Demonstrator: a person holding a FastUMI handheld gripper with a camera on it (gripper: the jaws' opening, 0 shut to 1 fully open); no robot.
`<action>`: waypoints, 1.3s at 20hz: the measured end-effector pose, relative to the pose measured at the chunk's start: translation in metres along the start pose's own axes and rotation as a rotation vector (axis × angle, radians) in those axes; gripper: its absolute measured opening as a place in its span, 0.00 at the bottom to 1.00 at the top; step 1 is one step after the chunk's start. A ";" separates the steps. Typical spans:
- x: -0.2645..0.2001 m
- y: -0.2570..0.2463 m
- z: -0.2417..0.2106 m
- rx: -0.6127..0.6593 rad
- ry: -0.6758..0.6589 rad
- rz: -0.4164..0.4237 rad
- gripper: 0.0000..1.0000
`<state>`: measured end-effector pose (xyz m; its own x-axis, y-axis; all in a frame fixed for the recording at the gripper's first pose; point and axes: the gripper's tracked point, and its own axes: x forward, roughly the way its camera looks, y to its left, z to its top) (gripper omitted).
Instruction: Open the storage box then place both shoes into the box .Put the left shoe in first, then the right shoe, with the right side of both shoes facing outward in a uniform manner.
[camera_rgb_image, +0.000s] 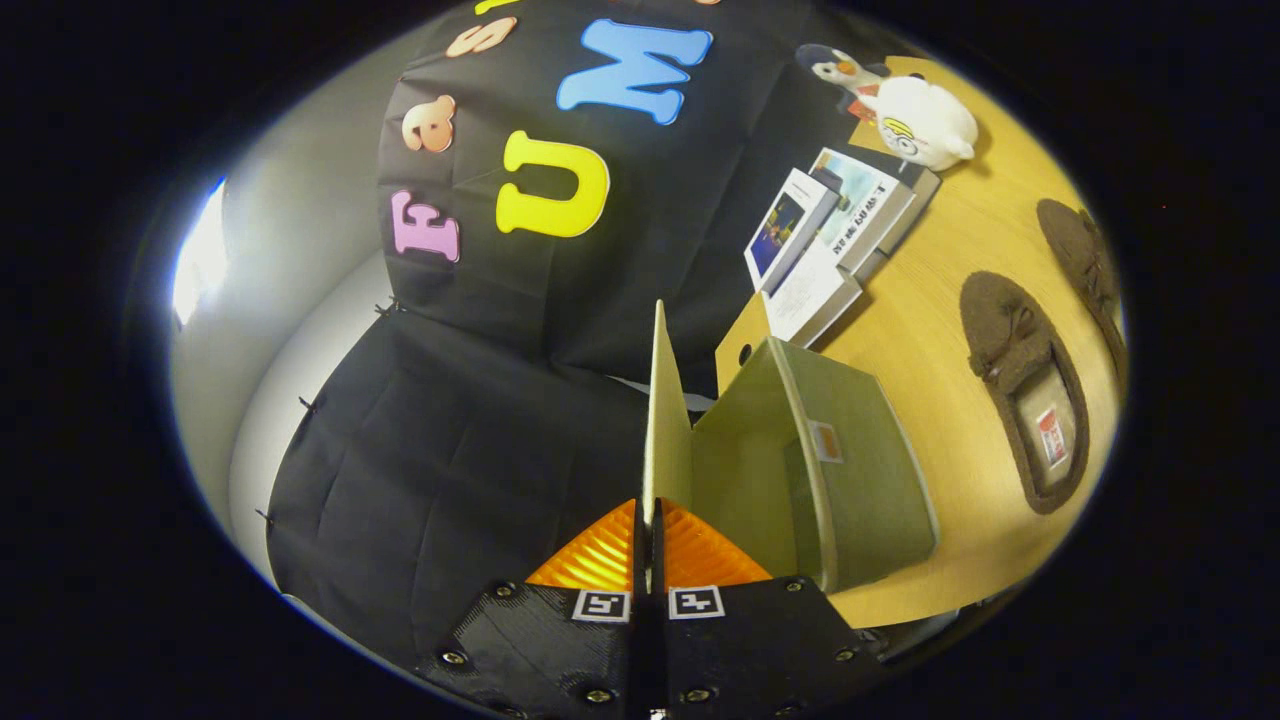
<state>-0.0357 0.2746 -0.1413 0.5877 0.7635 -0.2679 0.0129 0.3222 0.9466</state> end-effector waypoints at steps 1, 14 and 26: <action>0.004 0.007 0.000 -0.027 0.002 -0.007 0.00; 0.070 0.089 -0.040 -0.316 0.029 -0.039 0.00; 0.138 0.123 -0.113 -0.486 0.119 -0.037 0.02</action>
<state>-0.0443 0.4825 -0.0817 0.4970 0.7961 -0.3452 -0.3633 0.5522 0.7504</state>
